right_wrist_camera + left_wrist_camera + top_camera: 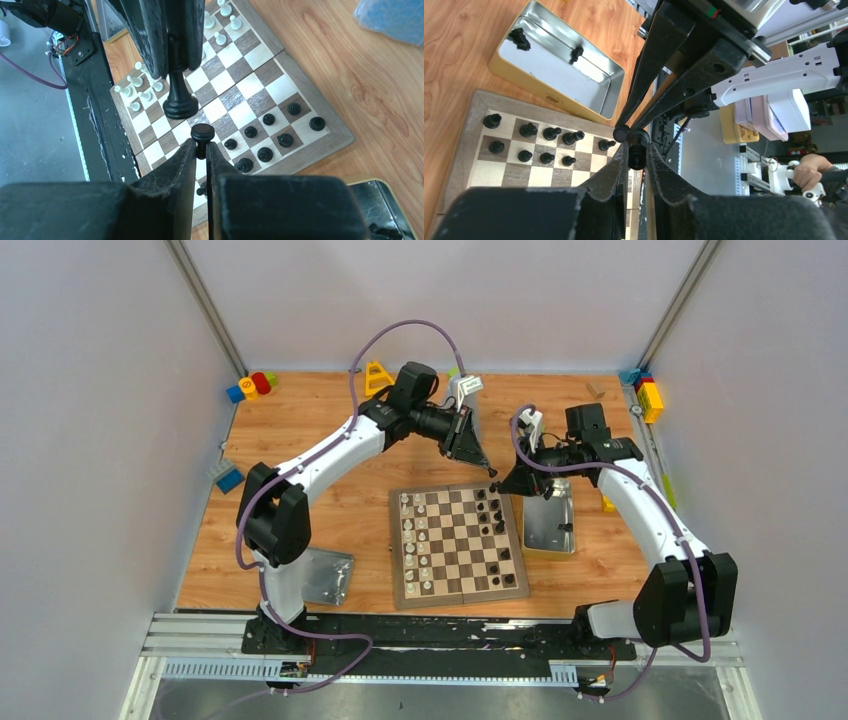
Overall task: Set up the chess pieces on the board
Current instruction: Pick up the chess piece from the storage box, then place the chess piece on the chessboard.
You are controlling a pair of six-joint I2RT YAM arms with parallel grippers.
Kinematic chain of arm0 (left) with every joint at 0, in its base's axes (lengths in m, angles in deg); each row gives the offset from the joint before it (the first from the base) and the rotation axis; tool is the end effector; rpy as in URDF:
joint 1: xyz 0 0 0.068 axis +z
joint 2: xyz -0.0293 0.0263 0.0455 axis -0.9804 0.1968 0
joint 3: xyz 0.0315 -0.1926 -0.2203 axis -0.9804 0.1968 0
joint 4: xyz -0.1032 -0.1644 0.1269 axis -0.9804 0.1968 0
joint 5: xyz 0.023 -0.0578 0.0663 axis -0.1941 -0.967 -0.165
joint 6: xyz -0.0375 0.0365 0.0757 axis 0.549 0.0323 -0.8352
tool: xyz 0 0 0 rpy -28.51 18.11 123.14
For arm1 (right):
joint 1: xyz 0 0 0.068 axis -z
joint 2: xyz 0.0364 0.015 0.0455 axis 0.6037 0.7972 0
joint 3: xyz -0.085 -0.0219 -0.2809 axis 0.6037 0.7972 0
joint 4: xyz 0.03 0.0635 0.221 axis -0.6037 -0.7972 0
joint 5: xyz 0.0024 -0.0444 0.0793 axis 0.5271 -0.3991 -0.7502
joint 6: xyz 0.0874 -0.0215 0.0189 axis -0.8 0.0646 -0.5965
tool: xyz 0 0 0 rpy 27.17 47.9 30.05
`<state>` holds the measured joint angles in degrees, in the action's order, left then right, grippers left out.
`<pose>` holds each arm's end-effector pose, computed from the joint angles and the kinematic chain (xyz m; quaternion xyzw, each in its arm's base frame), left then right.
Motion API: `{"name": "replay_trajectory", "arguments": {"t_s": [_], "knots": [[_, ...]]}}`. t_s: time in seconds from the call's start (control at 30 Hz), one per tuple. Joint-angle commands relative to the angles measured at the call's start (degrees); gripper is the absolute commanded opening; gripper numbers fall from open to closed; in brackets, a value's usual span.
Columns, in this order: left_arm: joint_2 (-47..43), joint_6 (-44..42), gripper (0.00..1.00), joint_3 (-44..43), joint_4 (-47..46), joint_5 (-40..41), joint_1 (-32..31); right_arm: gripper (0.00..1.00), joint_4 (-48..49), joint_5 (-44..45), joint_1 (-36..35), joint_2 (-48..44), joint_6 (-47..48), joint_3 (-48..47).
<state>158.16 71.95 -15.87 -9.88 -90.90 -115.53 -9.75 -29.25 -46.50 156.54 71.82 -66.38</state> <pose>0.2991 -0.3127 0.3330 0.3438 0.7230 -0.5774 0.1604 0.2285 0.1060 0.3030 -0.3959 0.7675 0.3966 0.3114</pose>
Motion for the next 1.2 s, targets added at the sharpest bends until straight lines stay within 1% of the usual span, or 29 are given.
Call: {"name": "replay_trajectory", "arguments": {"t_s": [0.0,0.1,0.17,0.27,0.37,0.5,0.7,0.77,1.0,1.17], "knots": [[-1.7,-3.6,0.0,-2.7,1.4,0.3,-0.3,0.0,1.5,1.8,-0.3,-2.8,0.8,1.5],[-2.2,-5.3,0.0,-3.1,3.5,1.4,-0.2,0.0,1.4,3.6,0.2,-4.1,0.8,2.3],[-2.7,-9.1,0.0,-3.0,5.7,3.3,-0.3,0.0,1.5,4.7,1.1,-5.2,0.4,2.8],[-3.3,-14.8,0.0,-2.5,9.3,8.5,-1.1,0.0,1.6,5.6,3.3,-6.7,-1.7,3.0],[-3.5,-21.2,0.0,-1.5,12.5,12.8,-3.4,0.0,2.6,7.7,5.4,-8.0,-4.5,3.0],[-2.6,-26.3,0.0,-0.9,14.7,18.1,-7.5,0.0,3.7,10.3,8.7,-9.3,-8.1,3.1],[0.1,-31.8,0.0,-2.8,18.0,26.1,-14.4,0.0,5.1,10.6,17.3,-9.9,-10.4,3.9],[1.5,-33.5,0.0,-4.2,19.3,28.7,-16.8,0.0,5.4,10.4,19.0,-10.0,-10.6,4.2],[8.1,-37.0,0.0,-9.5,24.1,36.9,-23.7,0.0,5.7,10.1,20.4,-10.7,-10.5,4.6],[13.3,-37.9,0.02,-13.3,26.0,40.6,-25.6,0.0,5.6,10.1,20.5,-11.1,-10.0,5.5]]}}
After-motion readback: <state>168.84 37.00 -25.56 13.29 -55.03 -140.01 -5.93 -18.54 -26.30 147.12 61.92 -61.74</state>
